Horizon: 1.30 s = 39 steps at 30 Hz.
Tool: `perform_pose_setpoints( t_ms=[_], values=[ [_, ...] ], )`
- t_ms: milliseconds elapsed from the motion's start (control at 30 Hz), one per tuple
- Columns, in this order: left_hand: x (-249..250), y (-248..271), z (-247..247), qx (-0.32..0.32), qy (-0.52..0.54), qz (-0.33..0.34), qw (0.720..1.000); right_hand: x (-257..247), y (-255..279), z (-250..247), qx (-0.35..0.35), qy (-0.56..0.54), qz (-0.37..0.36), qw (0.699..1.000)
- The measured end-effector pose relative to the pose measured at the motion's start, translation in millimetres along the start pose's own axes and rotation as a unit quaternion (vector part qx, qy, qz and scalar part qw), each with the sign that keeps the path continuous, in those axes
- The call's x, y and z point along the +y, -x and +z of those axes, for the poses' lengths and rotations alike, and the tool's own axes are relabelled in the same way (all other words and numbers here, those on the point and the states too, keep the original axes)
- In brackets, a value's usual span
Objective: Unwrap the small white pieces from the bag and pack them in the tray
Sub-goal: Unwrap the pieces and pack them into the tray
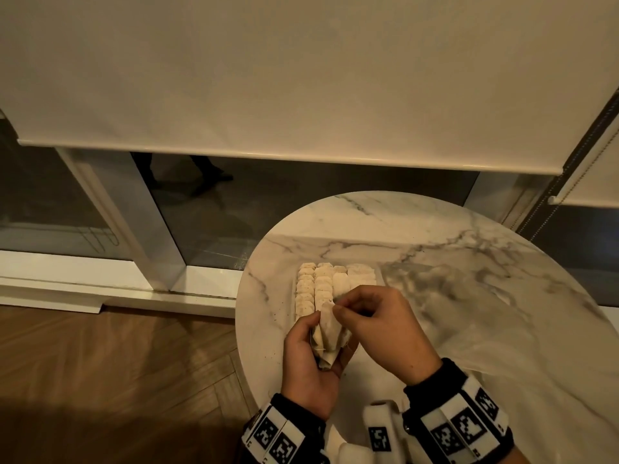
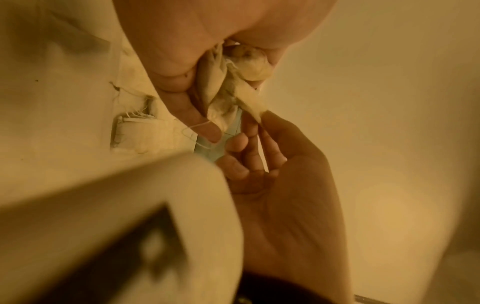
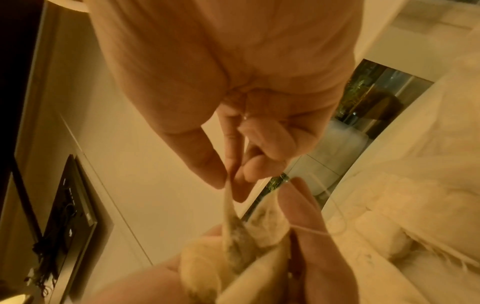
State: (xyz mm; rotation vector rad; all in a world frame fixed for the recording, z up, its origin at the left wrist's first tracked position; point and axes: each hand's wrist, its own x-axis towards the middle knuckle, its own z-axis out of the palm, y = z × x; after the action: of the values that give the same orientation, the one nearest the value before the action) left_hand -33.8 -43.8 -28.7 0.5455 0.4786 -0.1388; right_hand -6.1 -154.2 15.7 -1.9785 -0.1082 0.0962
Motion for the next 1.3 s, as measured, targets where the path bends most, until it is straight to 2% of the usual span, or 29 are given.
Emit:
perform_pose_setpoints(
  t_ms=[300, 467, 567, 700, 833, 967, 1300],
  values=[
    [7.4, -6.6, -9.3, 0.024, 0.067, -0.058, 0.996, -15.9, -4.3, -11.8, -0.03, -0.157, -0.011, 0.987],
    [14.2, -10.0, -19.2, 0.041, 0.081, -0.068, 0.994, -18.7, -27.2, -25.6, 0.001, -0.146, -0.022, 0.989],
    [19.1, -12.7, -23.5, 0.048, 0.083, -0.062, 0.993, -10.2, -55.2, -29.0, 0.008, -0.095, 0.009, 0.995],
    [21.4, -15.4, -25.1, 0.057, 0.088, -0.061, 0.993, 8.5, -97.0, -23.0, -0.038, 0.017, 0.085, 0.996],
    [20.3, -15.7, -24.9, 0.064, 0.083, -0.067, 0.992, 29.6, -124.9, -8.5, -0.096, 0.17, 0.145, 0.97],
    [20.8, -14.1, -23.8, 0.057, 0.081, -0.067, 0.993, 46.2, -137.8, 6.9, -0.153, 0.23, 0.192, 0.942],
    [30.3, -13.9, -23.8, 0.052, 0.083, -0.062, 0.993, 59.8, -161.2, 28.1, -0.065, 0.239, 0.216, 0.944]
  ],
)
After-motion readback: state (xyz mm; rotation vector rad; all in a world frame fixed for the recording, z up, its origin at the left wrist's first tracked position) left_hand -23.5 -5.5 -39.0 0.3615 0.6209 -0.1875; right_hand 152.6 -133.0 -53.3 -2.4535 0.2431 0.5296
